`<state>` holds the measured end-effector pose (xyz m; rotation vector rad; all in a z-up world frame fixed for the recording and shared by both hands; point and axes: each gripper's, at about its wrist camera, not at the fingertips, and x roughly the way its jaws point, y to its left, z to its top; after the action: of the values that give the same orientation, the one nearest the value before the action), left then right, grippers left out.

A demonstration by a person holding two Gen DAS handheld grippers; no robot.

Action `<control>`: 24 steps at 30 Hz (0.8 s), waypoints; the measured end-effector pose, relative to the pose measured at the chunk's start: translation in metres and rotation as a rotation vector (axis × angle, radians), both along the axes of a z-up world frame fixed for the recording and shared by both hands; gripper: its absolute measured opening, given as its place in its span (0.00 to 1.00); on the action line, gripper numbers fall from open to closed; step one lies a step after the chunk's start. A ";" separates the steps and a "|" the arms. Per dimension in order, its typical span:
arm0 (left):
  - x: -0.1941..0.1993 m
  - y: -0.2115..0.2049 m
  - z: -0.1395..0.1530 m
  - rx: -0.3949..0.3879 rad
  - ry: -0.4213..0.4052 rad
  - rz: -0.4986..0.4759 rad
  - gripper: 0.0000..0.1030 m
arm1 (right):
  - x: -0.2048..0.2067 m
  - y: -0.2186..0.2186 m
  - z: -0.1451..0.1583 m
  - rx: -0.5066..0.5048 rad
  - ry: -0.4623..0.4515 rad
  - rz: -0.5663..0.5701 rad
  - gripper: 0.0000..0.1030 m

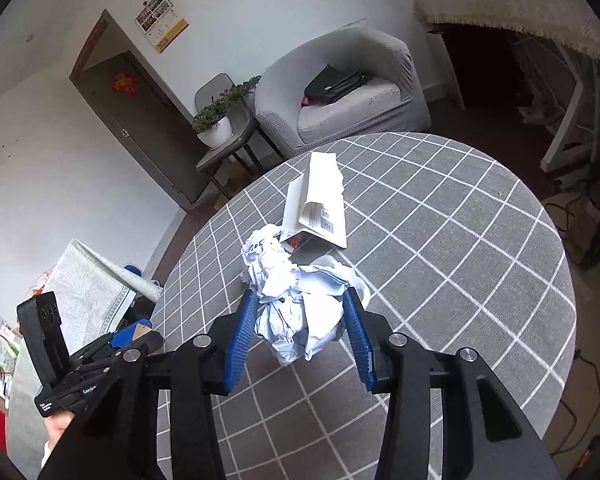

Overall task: Collect trash
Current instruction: 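Carry the tape roll and crumpled paper over the green trash bin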

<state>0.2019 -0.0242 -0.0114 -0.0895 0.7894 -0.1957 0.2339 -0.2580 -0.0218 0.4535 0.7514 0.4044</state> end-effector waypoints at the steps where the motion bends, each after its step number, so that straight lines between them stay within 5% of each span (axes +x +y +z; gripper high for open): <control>1: -0.004 0.001 0.001 0.004 -0.003 0.001 0.67 | -0.004 0.003 0.000 -0.001 -0.002 0.003 0.44; 24: -0.086 0.091 0.009 0.046 -0.015 0.082 0.67 | -0.050 0.136 0.008 -0.015 -0.066 0.173 0.44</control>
<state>0.1160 0.0665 -0.0024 -0.0765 0.7733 -0.1003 0.1844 -0.1222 -0.0141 0.3610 0.7314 0.5725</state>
